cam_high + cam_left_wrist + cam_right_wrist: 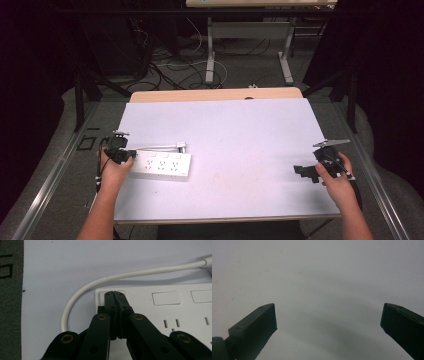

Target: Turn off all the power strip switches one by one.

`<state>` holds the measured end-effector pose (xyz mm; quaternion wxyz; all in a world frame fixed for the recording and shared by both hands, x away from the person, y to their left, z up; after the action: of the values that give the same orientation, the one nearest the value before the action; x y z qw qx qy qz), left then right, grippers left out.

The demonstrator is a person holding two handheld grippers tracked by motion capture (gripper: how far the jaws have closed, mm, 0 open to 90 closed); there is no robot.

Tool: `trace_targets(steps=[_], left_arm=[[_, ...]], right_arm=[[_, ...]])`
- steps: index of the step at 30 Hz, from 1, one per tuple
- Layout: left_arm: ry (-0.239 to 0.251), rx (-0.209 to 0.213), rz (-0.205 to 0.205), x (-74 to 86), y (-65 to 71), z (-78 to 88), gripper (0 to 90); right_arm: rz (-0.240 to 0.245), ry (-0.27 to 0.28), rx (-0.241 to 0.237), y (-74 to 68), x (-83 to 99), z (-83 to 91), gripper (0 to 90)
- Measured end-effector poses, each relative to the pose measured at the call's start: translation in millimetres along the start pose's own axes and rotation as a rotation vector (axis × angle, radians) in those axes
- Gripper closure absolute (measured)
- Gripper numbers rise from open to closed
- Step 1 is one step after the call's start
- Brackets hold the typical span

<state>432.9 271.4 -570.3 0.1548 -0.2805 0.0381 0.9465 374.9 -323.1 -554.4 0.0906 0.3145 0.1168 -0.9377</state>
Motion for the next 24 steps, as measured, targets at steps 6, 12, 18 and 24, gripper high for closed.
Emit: trace_targets(steps=[6,12,18,24], left_arm=[[0.042,0.042,0.055,-0.5,-2.7,2.1,90.0],[0.038,0.048,0.06,-1.8,-4.4,1.7,90.0],[0.031,0.064,0.052,-4.2,-3.3,3.9,90.0],[0.06,0.086,0.042,-9.6,5.3,7.1,90.0]], right_arm=[[-0.014,0.003,0.006,0.4,-0.7,1.0,0.0],[-0.009,-0.004,-0.001,-0.2,0.2,-1.0,0.0],[-0.013,-0.001,-0.002,0.4,0.6,0.3,0.0],[-0.015,-0.003,-0.003,0.2,1.0,0.5,0.0]])
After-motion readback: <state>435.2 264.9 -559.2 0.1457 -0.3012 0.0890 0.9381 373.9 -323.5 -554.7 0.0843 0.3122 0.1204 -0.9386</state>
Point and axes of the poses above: each handheld gripper's, and its own axes: z roughly backward along the jaws, x roughly out of its underside, y roughly to its right, the point moved 6 cm from there along -z, roughly forward along the jaws, and after that the axes turned 8 degrees about -z, right-handed, at the moved point
